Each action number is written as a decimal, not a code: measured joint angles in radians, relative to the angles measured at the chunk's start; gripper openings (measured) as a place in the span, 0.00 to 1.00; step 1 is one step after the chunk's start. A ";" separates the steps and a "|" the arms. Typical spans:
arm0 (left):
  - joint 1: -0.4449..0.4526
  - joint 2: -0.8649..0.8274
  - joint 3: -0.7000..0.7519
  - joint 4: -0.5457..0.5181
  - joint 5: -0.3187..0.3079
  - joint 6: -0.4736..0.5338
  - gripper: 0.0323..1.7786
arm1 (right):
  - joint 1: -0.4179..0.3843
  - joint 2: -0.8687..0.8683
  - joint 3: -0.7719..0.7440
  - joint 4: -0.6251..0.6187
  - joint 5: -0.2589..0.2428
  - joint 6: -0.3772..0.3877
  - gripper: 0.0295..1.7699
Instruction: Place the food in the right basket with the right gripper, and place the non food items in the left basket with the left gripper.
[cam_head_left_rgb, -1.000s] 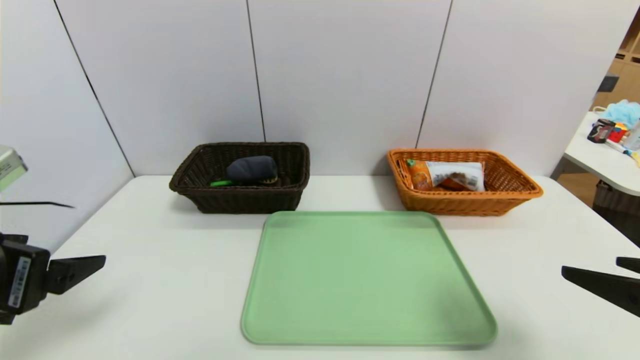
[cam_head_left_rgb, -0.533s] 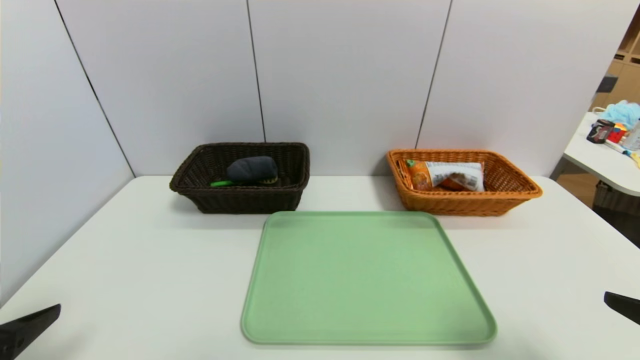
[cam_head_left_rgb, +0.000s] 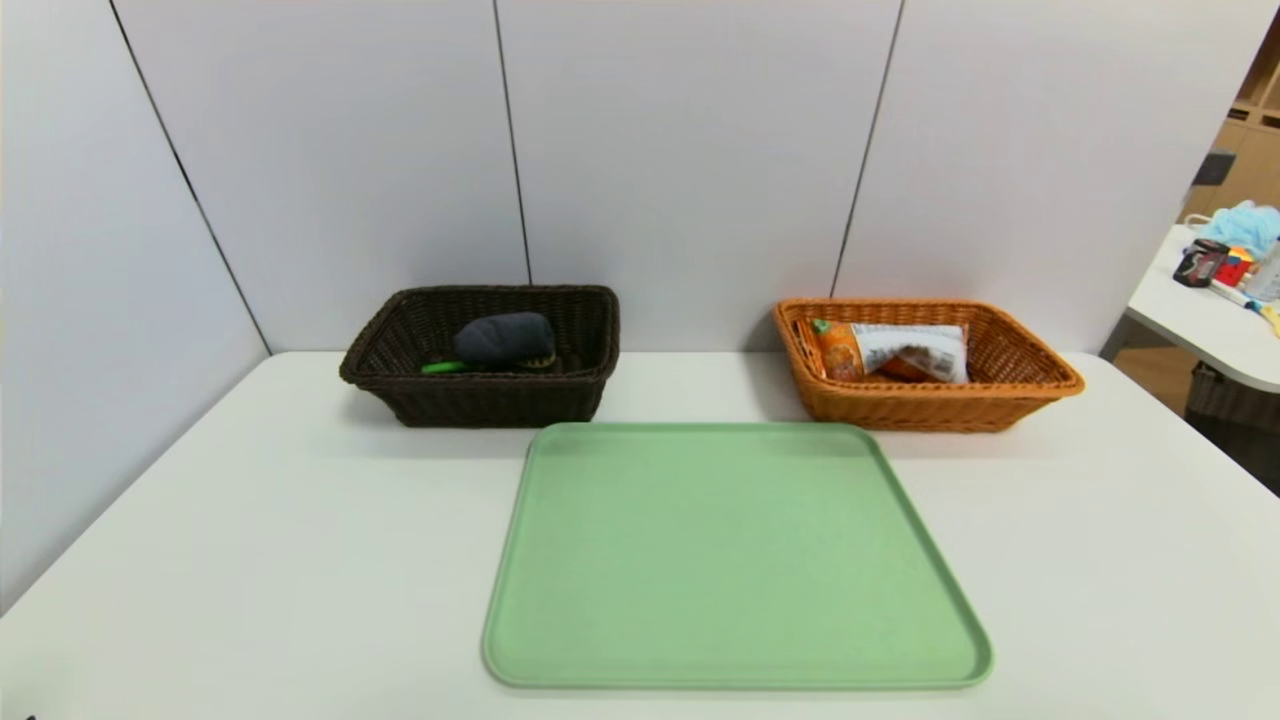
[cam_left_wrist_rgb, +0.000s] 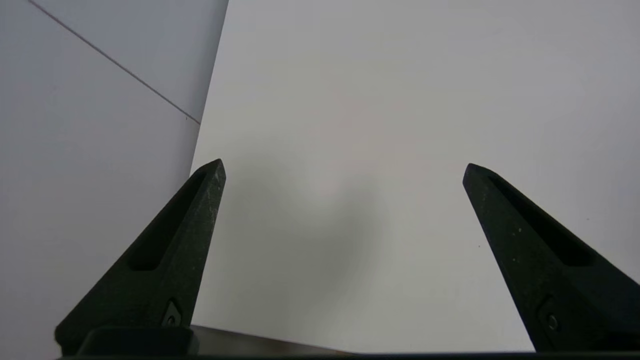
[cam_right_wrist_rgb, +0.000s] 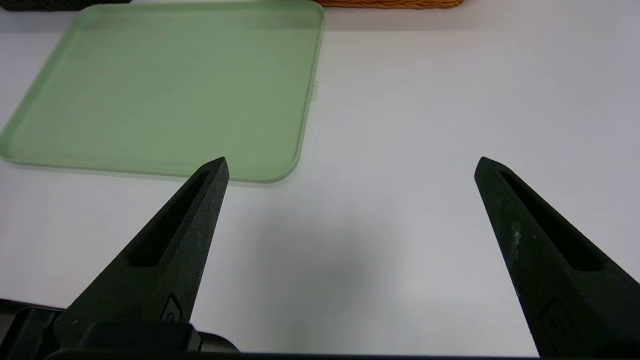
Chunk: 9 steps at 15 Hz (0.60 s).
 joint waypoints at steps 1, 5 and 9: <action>0.014 -0.029 0.023 -0.003 -0.001 0.009 0.95 | -0.020 -0.026 0.000 0.024 0.001 -0.009 0.96; 0.050 -0.117 0.087 -0.008 -0.034 0.014 0.95 | -0.081 -0.113 0.007 0.087 0.008 -0.015 0.96; 0.096 -0.234 0.154 -0.007 -0.090 0.032 0.95 | -0.086 -0.193 0.025 0.129 0.009 -0.016 0.96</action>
